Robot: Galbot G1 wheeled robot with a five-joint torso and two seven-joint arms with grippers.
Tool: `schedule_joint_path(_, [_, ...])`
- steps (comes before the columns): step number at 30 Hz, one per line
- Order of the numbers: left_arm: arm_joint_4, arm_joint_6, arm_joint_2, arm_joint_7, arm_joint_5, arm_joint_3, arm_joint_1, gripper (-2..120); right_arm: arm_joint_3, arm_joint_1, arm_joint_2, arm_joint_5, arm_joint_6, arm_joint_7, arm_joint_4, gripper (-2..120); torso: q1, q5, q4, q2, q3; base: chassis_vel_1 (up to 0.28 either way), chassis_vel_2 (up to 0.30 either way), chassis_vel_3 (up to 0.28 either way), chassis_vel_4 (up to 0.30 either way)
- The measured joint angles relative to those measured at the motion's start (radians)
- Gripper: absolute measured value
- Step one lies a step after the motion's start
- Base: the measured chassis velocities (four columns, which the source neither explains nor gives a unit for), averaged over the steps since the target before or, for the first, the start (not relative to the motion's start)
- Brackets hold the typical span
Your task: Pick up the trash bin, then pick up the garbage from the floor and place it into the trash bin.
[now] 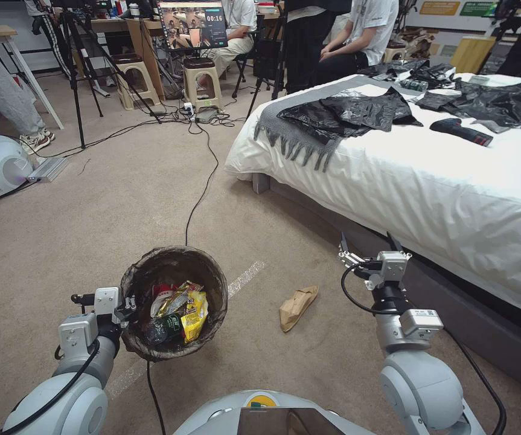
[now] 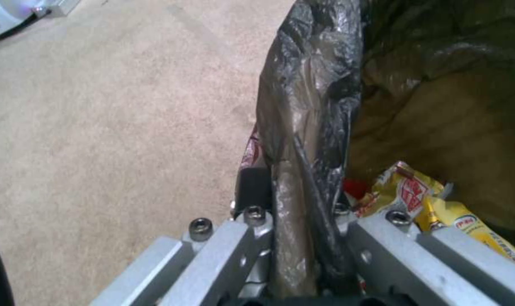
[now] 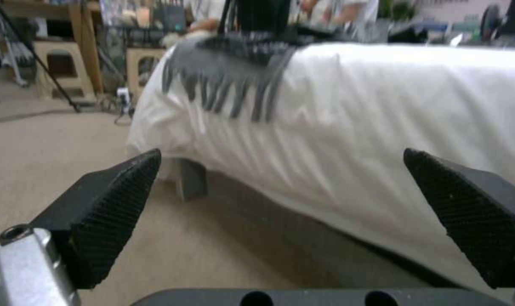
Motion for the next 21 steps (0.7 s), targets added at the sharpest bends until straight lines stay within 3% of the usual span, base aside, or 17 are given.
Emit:
schedule_joint_path(11, [0.0, -0.011, 0.012, 0.0, -0.001, -0.001, 0.017, 3, -0.142, 0.123, -0.126, 0.193, -0.127, 0.118, -0.076, 100, 0.0, -0.0001, 0.0006, 0.0, 0.0, 0.0, 0.0, 0.0, 0.0])
schedule_joint_path(15, [0.0, -0.022, 0.03, 0.002, -0.006, -0.007, 0.032, 3, -0.277, 0.251, -0.19, 0.389, -0.228, 0.263, -0.156, 100, 0.0, 0.0003, 0.0005, 0.0, 0.0, 0.0, 0.0, 0.0, 0.0])
schedule_joint_path(21, [0.0, -0.025, 0.044, 0.004, -0.008, -0.008, 0.038, 3, -0.364, 0.34, -0.199, 0.582, -0.286, 0.381, -0.228, 100, 0.0, 0.0, 0.0004, 0.0, 0.0, 0.0, 0.0, 0.0, 0.0])
